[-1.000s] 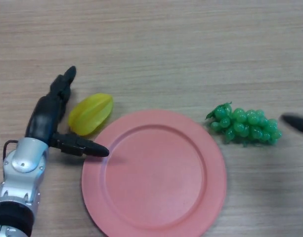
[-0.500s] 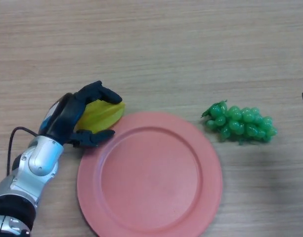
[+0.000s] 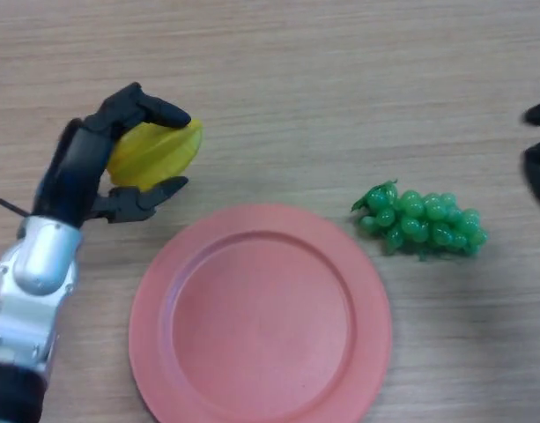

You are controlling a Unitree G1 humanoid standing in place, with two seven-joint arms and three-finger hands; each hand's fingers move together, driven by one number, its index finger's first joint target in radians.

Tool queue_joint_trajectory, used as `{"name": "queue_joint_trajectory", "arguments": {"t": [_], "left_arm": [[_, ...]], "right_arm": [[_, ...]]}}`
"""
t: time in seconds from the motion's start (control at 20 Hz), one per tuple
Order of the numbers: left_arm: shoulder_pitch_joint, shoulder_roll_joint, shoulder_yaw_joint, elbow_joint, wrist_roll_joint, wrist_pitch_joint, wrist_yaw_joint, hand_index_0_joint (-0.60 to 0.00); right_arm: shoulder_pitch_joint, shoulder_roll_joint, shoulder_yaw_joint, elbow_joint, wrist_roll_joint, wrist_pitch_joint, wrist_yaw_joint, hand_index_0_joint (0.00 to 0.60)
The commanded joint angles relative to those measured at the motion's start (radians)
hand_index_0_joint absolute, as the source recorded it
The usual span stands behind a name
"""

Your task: Pick up the yellow starfruit and place it on the plate

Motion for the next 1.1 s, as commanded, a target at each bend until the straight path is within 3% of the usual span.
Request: {"name": "queue_joint_trajectory", "arguments": {"t": [0.05, 0.2, 0.25, 0.4, 0.45, 0.55, 0.7, 0.85, 1.1], "left_arm": [[-0.015, 0.029, 0.064, -0.146, -0.123, -0.053, -0.005, -0.600], [0.076, 0.022, 0.072, -0.395, -0.147, 0.044, -0.047, -0.600], [0.172, -0.003, 0.047, -0.600, -0.068, 0.068, -0.081, -0.600], [0.282, -0.069, -0.022, -0.817, -0.135, 0.232, -0.197, -0.600], [0.346, -0.101, -0.061, -0.933, -0.215, 0.392, -0.231, -0.600], [0.401, -0.116, -0.113, -0.982, -0.233, 0.475, -0.252, -0.600], [0.452, -0.115, -0.144, -1.000, -0.227, 0.578, -0.292, -0.600], [0.462, -0.104, -0.156, -0.947, -0.116, 0.572, -0.351, -0.600], [0.463, -0.100, -0.141, -0.944, -0.098, 0.567, -0.357, -0.600]], "right_arm": [[-0.048, -0.030, -0.031, -0.057, -0.021, -0.118, -0.049, 0.449], [-0.057, -0.019, 0.003, -0.053, -0.011, -0.110, -0.055, 0.099], [-0.067, -0.011, 0.032, -0.036, -0.012, -0.109, -0.061, 0.000], [-0.087, -0.012, 0.043, -0.025, -0.007, -0.100, -0.061, 0.000], [-0.091, -0.010, 0.050, -0.011, -0.013, -0.119, -0.064, 0.000], [-0.093, -0.008, 0.055, -0.006, -0.004, -0.119, -0.059, 0.000], [-0.088, -0.007, 0.054, -0.003, 0.000, -0.123, -0.049, 0.000], [-0.085, -0.009, 0.050, -0.003, 0.004, -0.115, -0.044, 0.000], [-0.089, -0.008, 0.058, -0.002, 0.000, -0.093, -0.043, 0.000]]}}
